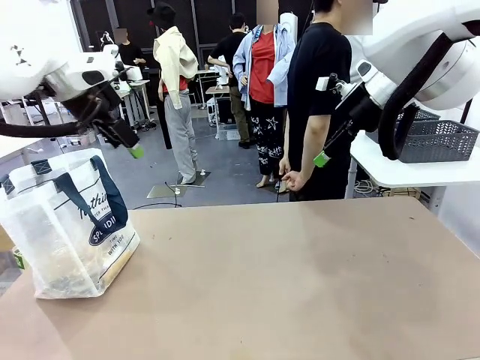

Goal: Transfer purchased items from the store into the shopping bag.
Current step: Move the Reusable shopping bag to the right side of the table.

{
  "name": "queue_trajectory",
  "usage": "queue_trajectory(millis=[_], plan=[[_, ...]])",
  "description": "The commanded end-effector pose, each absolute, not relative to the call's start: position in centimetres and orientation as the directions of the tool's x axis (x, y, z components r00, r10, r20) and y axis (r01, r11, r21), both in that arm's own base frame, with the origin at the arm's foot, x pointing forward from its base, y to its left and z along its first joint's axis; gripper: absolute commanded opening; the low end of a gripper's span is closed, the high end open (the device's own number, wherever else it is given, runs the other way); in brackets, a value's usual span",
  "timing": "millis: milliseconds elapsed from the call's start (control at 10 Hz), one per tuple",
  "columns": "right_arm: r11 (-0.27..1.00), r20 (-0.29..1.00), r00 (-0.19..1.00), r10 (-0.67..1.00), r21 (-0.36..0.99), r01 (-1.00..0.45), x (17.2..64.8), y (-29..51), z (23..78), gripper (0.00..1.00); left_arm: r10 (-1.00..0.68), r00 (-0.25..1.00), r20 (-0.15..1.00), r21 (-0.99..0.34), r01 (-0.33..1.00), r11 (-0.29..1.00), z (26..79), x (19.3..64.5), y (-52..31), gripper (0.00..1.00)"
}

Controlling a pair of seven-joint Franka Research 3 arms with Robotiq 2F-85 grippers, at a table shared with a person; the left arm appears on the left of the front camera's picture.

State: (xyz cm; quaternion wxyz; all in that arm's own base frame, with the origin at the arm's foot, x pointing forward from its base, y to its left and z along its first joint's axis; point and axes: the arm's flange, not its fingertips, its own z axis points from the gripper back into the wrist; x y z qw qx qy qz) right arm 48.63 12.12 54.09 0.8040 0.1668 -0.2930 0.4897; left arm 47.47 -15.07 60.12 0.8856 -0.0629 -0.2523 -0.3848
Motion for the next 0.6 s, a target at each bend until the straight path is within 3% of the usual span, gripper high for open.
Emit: queue_trajectory(millis=[0, 200, 500], plan=[[0.48, 0.627, 0.362, 0.69, -0.023, -0.877, 48.7, 12.2, 54.2, 1.0, -0.682, 0.447, 0.579, 0.031, 0.824, 0.566, 59.6, 49.2, -15.1, 1.0], [0.48, 0.627, 0.362, 0.69, -0.023, -0.877, 48.7, 12.2, 54.2, 1.0, -0.661, 0.35, 0.664, 0.001, 0.883, 0.469, 58.9, 50.0, -15.8, 1.0], [0.48, 0.627, 0.362, 0.69, -0.023, -0.877, 48.7, 12.2, 54.2, 1.0, -0.659, 0.293, 0.693, 0.0, 0.914, 0.406, 58.1, 49.9, -15.9, 1.0]])
